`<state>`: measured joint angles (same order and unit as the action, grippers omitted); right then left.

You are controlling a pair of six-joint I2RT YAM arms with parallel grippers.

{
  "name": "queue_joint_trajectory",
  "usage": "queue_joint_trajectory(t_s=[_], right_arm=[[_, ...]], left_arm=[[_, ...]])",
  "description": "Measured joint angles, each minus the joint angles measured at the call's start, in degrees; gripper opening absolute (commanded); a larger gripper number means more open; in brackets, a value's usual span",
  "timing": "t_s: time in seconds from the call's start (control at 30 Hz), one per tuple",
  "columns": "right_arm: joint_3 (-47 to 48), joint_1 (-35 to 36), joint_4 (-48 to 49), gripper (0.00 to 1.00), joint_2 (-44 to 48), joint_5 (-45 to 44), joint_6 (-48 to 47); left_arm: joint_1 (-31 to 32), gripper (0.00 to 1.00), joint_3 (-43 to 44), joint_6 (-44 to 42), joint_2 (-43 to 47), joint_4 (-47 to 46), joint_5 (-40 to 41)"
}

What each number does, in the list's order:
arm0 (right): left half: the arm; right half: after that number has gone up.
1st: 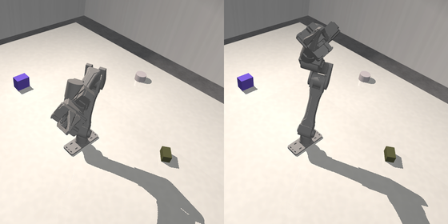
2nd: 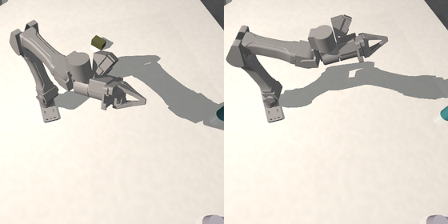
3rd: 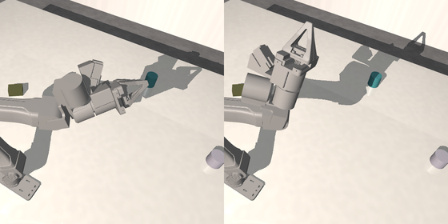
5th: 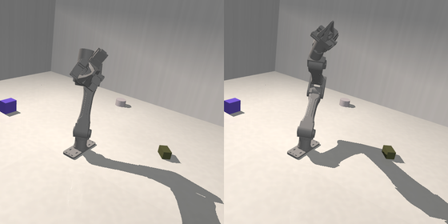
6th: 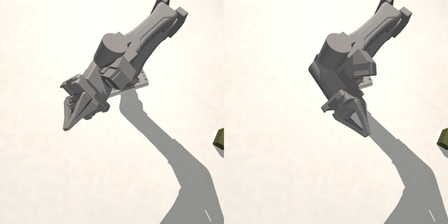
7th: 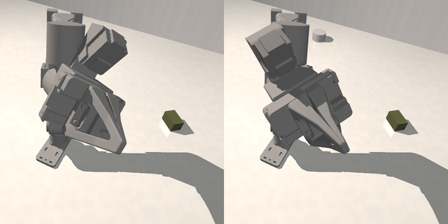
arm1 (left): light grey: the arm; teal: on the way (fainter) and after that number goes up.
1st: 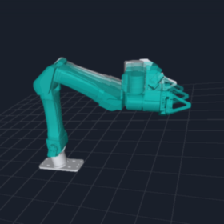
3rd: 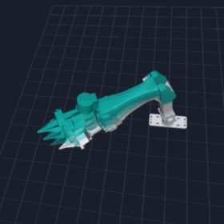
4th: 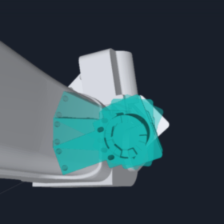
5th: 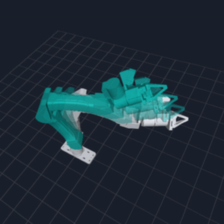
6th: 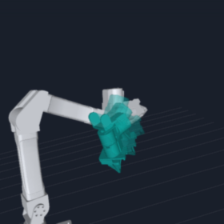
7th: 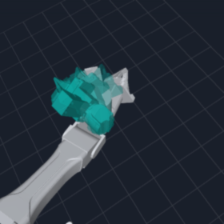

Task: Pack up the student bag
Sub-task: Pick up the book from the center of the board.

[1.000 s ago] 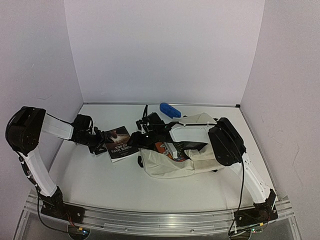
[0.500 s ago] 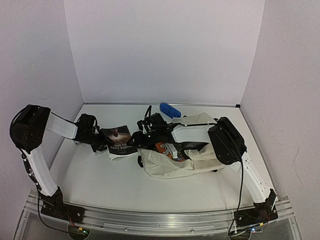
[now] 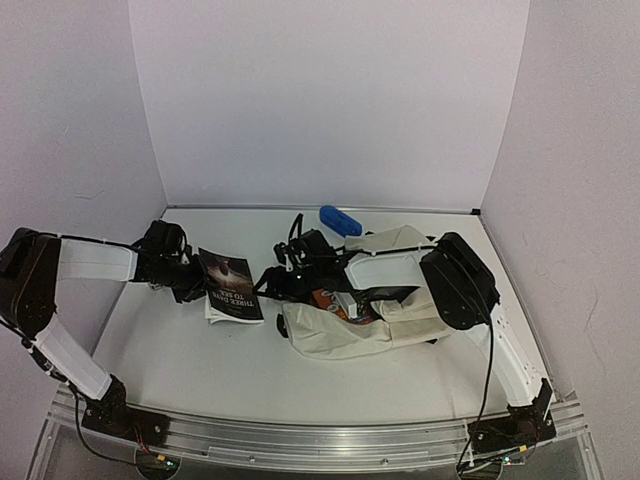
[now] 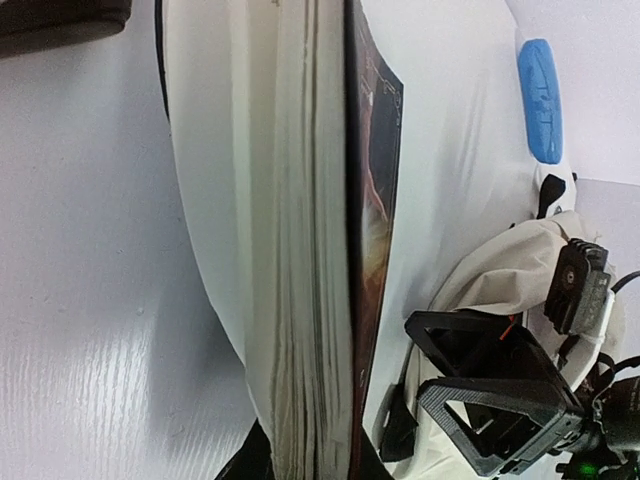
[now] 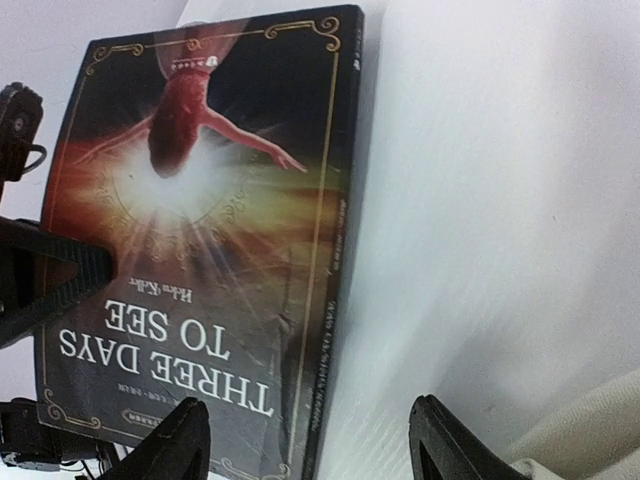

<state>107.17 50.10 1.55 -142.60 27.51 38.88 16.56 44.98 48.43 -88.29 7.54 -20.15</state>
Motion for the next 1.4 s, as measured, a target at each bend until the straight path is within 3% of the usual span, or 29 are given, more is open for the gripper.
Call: queue_joint_trajectory(t_s=[0.27,0.4,0.57,0.97,1.4], right_arm=[[-9.3,-1.4,-3.9,0.98,16.0,-3.0,-6.3],[-13.8,-5.8,-4.2,0.98,28.2,-0.2,-10.9],[-13.9,-11.2,-8.5,0.98,37.5,4.3,-18.3],[-11.4,-13.3,-32.6,0.98,39.9,10.2,-32.8],[-10.6,-13.7,-37.2,0.69,37.7,26.5,-32.6]], left_arm=[[0.0,0.00,0.2,-10.2,12.4,4.5,-3.1],[0.9,0.00,2.1,-15.2,15.2,6.8,-8.8],[6.3,0.00,7.6,-20.3,15.1,9.8,-16.9],[16.2,0.00,20.2,-27.2,7.6,15.4,-33.0],[18.2,0.00,22.3,-29.9,2.6,18.4,-38.4]])
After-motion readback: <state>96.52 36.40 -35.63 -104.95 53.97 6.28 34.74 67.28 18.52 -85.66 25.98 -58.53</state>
